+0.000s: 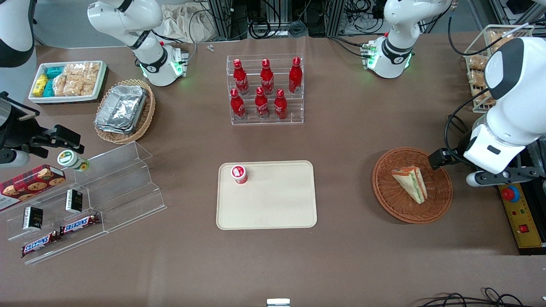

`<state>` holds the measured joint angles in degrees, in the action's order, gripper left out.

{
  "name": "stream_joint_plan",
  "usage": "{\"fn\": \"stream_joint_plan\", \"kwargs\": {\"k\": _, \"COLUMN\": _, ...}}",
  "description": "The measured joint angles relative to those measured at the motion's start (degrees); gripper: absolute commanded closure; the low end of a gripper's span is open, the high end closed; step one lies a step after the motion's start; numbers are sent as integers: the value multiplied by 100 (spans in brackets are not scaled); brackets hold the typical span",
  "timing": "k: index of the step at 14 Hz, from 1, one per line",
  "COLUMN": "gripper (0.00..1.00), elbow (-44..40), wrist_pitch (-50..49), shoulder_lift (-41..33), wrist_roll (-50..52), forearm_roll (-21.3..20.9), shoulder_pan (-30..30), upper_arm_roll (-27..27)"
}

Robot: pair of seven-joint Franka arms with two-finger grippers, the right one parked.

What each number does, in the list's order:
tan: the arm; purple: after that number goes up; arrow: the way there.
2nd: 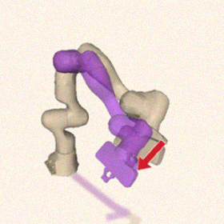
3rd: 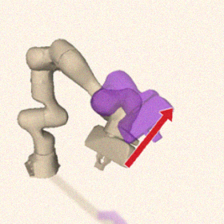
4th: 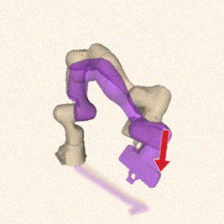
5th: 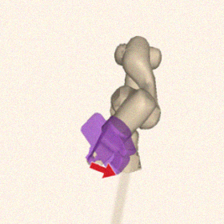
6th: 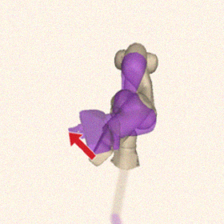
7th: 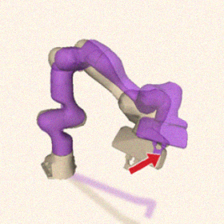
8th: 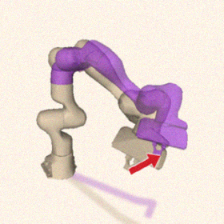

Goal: Place sandwich from basket to tray
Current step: 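Move the left gripper down over the sandwich in the wicker basket, then lower the open left gripper around the sandwich and close it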

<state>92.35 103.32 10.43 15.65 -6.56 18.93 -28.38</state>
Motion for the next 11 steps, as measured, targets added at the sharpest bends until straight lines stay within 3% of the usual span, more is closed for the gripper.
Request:
{"fn": "stream_joint_plan", "kwargs": {"k": 5, "gripper": 0, "elbow": 260, "wrist_pitch": 175, "shoulder_lift": 223, "wrist_roll": 744, "forearm_roll": 85, "shoulder_pan": 92, "upper_arm_roll": 38}}
{"fn": "stream_joint_plan", "kwargs": {"k": 11, "gripper": 0, "elbow": 1351, "wrist_pitch": 1430, "shoulder_lift": 309, "wrist_roll": 1885, "forearm_roll": 90, "shoulder_pan": 114, "upper_arm_roll": 42}}
